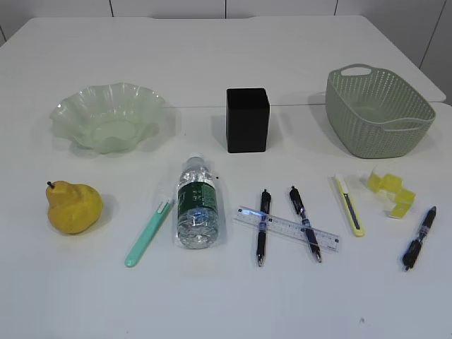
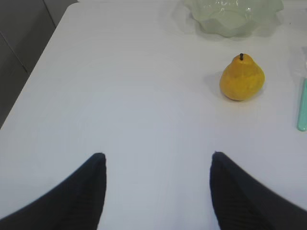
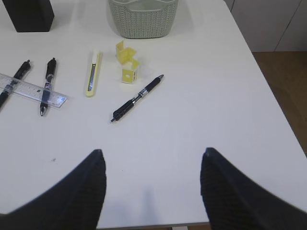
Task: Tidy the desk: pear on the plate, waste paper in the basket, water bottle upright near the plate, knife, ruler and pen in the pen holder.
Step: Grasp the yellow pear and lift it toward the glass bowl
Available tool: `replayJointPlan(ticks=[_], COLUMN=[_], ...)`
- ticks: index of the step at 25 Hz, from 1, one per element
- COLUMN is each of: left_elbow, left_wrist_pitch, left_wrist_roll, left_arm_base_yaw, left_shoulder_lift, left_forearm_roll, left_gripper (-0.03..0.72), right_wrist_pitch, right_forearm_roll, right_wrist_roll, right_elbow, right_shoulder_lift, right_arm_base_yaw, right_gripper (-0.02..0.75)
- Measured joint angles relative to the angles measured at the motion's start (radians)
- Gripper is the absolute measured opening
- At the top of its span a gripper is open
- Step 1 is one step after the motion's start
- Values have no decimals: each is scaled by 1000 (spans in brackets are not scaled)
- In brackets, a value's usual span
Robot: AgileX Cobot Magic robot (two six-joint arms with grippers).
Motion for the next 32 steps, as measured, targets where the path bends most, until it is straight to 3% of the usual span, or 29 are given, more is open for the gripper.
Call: replayJointPlan(ticks=[7,12,24,32], left_elbow=[0,-13,-113,-228], left_wrist_pitch=[0,-37,-192,-278], left_wrist_roll=[0,0,0,0], left_arm_base_yaw=[-19,-63,-89,-183], left_shoulder_lift=[0,30,432,693], left_forearm_roll=[0,0,-56,-69], left_gripper=[477,477,475,475], right_wrist_pitch=[-37,-198,-444,-528], right_forearm_roll=[42,132,130,122], right_wrist_roll=[36,95,102,102], right_elbow=[-6,-9,-74,-171], right_shoulder_lift=[0,30,497,732], right_arm_base_yaw=[0,0,0,0], right_gripper=[461,461,461,460])
